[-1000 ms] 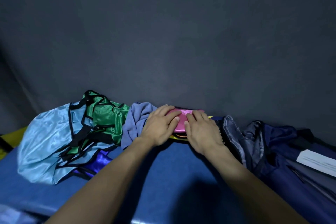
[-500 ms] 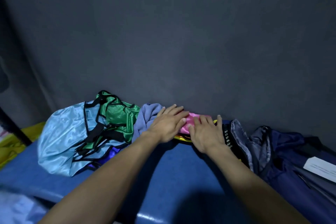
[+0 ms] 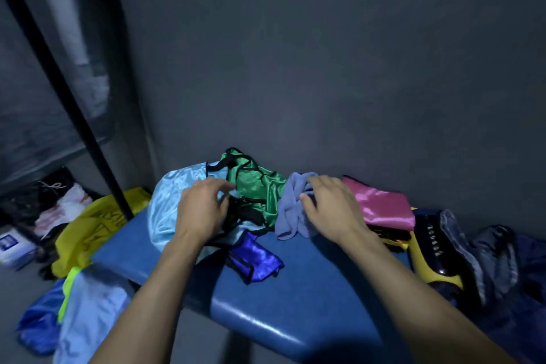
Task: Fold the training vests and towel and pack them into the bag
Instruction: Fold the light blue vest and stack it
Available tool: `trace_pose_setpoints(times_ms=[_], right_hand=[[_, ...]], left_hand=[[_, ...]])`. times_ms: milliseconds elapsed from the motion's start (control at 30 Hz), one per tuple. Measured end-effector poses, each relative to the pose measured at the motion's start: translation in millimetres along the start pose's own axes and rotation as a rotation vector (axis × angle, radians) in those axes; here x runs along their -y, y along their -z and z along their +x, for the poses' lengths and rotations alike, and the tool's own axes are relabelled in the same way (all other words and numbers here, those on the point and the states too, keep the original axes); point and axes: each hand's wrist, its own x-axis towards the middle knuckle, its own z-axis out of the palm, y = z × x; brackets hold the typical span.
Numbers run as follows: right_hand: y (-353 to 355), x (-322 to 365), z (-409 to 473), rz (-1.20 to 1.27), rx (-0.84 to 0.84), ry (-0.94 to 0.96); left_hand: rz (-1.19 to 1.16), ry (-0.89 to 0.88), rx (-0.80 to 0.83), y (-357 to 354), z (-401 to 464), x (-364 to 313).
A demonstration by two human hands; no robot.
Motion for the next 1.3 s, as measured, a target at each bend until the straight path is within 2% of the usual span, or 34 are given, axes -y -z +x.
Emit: trace_pose_setpoints(times_ms=[100, 200, 367, 500, 567, 633, 700, 800, 933, 1000, 1067, 1200, 1233, 1300], right_hand=[[-17, 43, 12, 0.144, 0.092, 0.091], [-36, 77, 26, 0.184, 0.185, 0.133], [-59, 104, 53, -0.175, 0.464, 0.054], [-62, 102, 64, -0.324, 0.344, 0.079], [-63, 96, 67, -0.286, 0.262, 0.059], [-60, 94, 74, -0.056, 0.169, -0.027], [-51, 95, 84, 0.286, 0.071, -0.154], [-28, 103, 97, 0.695, -0.083, -0.247], [-3, 107, 100, 0.989, -0.163, -0.323], [0, 106, 96, 1.002, -0.152, -0.341], [-5, 105, 91, 0.863, -0.007, -0.304], [-17, 107, 68, 0.624, 0.489, -0.202], [-18, 107, 63, 0.595, 0.515, -0.170], [-11, 109, 57, 0.616, 0.428, -0.116]], left_hand=[[0.072, 0.134, -0.052, 17, -4, 39], [0.119, 0.189, 0.067, 12, -9, 61], [0.027, 0.041, 0.218, 1, -10, 52], [0.068, 0.010, 0.480, -5, -10, 52], [0.041, 0.032, 0.482, -6, -10, 58], [0.000, 0.035, 0.454, -5, -9, 62], [-0.068, 0.038, 0.446, -4, -10, 65], [-0.193, 0.098, 0.346, -2, -11, 70], [-0.181, 0.149, 0.148, 6, -8, 67], [-0.277, 0.211, 0.007, 12, -8, 62], [-0.409, 0.229, -0.155, 22, -7, 56], [-0.684, 0.149, -0.378, 61, 5, 46], [-0.789, 0.136, -0.395, 72, 9, 41], [-1.001, 0.137, -0.380, 96, 17, 28]])
